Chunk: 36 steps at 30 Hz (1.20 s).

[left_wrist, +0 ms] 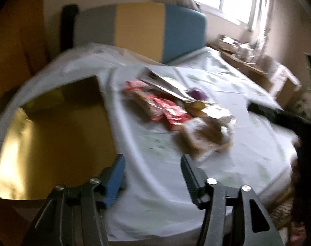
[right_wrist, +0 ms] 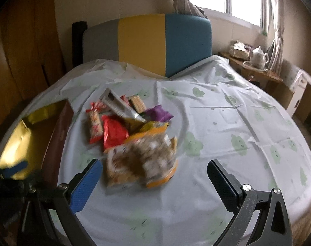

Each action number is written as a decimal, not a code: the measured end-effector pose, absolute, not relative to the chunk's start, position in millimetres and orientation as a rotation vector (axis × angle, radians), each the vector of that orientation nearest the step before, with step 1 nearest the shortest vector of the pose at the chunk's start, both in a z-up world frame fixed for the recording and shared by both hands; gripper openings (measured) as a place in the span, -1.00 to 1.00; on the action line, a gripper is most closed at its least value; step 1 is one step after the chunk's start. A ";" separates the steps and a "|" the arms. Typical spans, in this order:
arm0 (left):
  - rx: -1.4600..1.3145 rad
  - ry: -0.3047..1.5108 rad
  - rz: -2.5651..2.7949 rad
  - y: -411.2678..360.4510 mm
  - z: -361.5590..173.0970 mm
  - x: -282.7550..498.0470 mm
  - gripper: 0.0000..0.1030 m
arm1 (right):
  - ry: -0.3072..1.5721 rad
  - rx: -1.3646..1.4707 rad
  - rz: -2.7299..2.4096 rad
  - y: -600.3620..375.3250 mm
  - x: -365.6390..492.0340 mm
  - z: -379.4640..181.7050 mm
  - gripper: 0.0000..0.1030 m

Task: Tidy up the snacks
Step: 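Reach the left tool to the clear nut bag and grasp it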

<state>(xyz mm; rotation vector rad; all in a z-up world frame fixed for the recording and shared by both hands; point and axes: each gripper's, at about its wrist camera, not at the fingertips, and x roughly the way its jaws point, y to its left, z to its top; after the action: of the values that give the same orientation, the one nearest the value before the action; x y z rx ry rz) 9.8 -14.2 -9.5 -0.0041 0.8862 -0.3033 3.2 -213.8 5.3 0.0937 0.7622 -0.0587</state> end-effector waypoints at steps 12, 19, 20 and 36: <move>0.054 1.041 -0.480 -61.4 -20.9 51.5 0.13 | 0.956 0.328 -0.163 -361.0 85.2 -16.3 1.00; 0.057 1.084 -0.544 -126.8 -26.2 81.1 0.13 | 0.949 0.381 -0.143 -363.9 84.7 -19.7 1.00; 0.056 1.095 -0.547 -137.0 -29.0 86.1 0.15 | 0.946 0.377 -0.141 -362.1 84.7 -19.6 1.00; 0.088 1.090 -0.411 -186.3 -55.5 123.6 0.13 | 0.892 0.372 -0.118 -361.6 82.8 -8.8 1.00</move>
<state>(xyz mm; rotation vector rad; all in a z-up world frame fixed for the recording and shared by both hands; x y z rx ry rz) 123.6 -186.3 -55.5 0.0877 1.0898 -0.4107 82.8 -361.6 -8.8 0.3719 0.8921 -0.1181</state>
